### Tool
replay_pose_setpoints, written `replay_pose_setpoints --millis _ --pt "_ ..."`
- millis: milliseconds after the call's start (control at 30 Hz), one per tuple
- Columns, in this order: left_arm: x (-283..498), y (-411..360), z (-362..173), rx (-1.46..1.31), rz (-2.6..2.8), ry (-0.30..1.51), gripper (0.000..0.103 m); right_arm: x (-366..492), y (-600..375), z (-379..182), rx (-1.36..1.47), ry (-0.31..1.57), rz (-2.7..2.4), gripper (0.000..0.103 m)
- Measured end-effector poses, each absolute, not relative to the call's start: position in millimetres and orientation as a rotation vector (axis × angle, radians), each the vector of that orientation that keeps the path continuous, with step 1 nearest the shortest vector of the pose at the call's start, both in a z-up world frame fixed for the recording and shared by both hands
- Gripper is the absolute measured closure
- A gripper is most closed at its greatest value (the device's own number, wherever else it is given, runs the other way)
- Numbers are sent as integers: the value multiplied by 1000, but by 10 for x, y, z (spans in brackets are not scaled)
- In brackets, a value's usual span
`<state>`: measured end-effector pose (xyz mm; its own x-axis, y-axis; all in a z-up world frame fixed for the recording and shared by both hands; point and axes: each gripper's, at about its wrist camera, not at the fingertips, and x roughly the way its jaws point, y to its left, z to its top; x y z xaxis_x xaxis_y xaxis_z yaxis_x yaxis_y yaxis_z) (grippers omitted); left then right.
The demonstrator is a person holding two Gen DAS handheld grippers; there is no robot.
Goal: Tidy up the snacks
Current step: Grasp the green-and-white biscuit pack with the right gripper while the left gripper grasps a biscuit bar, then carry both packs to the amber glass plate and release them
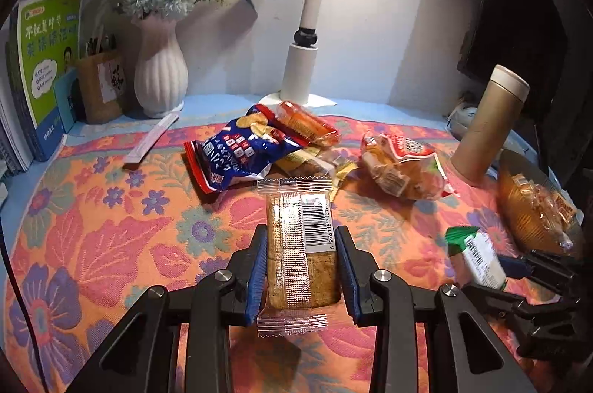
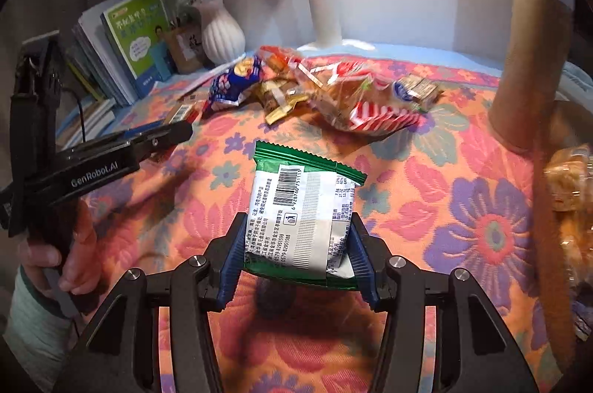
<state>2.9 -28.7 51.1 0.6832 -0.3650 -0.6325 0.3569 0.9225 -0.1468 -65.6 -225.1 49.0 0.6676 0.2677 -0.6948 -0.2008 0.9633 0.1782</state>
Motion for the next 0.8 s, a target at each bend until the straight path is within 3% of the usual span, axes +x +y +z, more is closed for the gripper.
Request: replay_pose_setpoints --millis 333,800 --pt "-294 -1134 998 45 -573 645 69 -1169 -3008 1163 169 604 129 53" --pt "-523 -2947 1281 171 -857 644 69 -1486 -4625 1403 367 504 -223 53"
